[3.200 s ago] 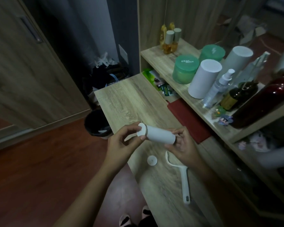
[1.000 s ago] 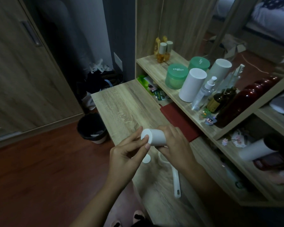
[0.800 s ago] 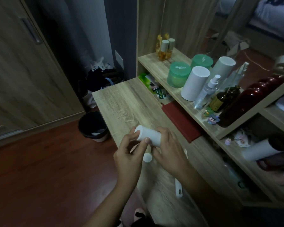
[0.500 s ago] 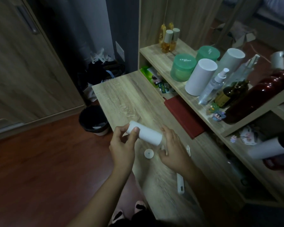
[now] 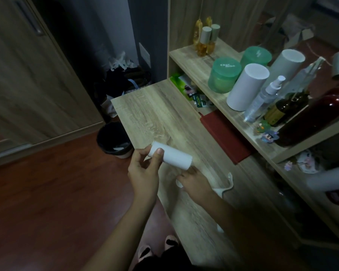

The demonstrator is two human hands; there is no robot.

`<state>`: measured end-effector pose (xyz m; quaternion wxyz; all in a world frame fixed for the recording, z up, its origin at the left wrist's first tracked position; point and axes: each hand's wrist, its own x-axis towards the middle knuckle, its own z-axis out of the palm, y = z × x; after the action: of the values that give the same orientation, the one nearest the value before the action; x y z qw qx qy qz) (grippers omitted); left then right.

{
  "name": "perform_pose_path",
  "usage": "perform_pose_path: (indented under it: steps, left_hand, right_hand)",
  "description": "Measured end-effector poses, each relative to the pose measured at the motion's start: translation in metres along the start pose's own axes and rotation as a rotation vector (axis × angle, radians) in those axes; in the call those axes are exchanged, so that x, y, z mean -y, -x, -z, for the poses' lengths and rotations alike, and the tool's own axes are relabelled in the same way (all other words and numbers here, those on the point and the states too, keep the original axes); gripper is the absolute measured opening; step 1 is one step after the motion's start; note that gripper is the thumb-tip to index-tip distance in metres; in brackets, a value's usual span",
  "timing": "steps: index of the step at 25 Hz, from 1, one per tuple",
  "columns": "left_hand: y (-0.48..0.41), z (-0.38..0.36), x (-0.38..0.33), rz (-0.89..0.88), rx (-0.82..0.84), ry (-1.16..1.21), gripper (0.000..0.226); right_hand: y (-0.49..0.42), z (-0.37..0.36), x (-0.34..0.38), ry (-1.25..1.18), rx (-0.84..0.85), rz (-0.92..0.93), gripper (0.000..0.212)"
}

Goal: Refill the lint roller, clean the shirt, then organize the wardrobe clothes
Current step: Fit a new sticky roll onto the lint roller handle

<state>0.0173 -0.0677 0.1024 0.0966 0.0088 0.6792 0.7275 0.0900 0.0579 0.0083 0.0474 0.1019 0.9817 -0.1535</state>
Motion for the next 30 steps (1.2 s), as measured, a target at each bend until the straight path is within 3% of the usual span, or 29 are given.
perform_pose_path:
  steps: [2,5,9,15,21,25,30]
  left_hand:
    - [-0.001,0.000,0.000,0.063,-0.012,0.077,0.016]
    - [-0.012,0.002,-0.003,0.223,-0.010,0.269,0.006]
    - [-0.027,0.004,-0.008,0.378,0.115,0.442,0.017]
    - [-0.014,-0.009,-0.018,0.506,0.268,0.545,0.020]
    - [-0.007,-0.011,-0.021,0.521,0.271,0.597,0.022]
    - [-0.007,-0.010,-0.012,0.567,0.267,0.651,0.007]
    - [-0.006,-0.011,-0.010,0.611,0.299,0.686,0.018]
  right_hand:
    - [0.003,0.010,0.004,-0.126,-0.057,-0.100,0.027]
    - [0.013,0.043,0.006,-0.455,-0.457,-0.219,0.034]
    - [0.041,0.093,0.029,-0.599,-0.730,-0.141,0.042]
    - [0.055,0.118,0.047,-0.592,-0.800,-0.038,0.040]
    - [0.060,0.124,0.052,-0.590,-0.827,0.005,0.038]
    - [0.060,0.125,0.051,-0.576,-0.774,0.039,0.040]
    - [0.058,0.129,0.053,-0.624,-0.744,0.033,0.044]
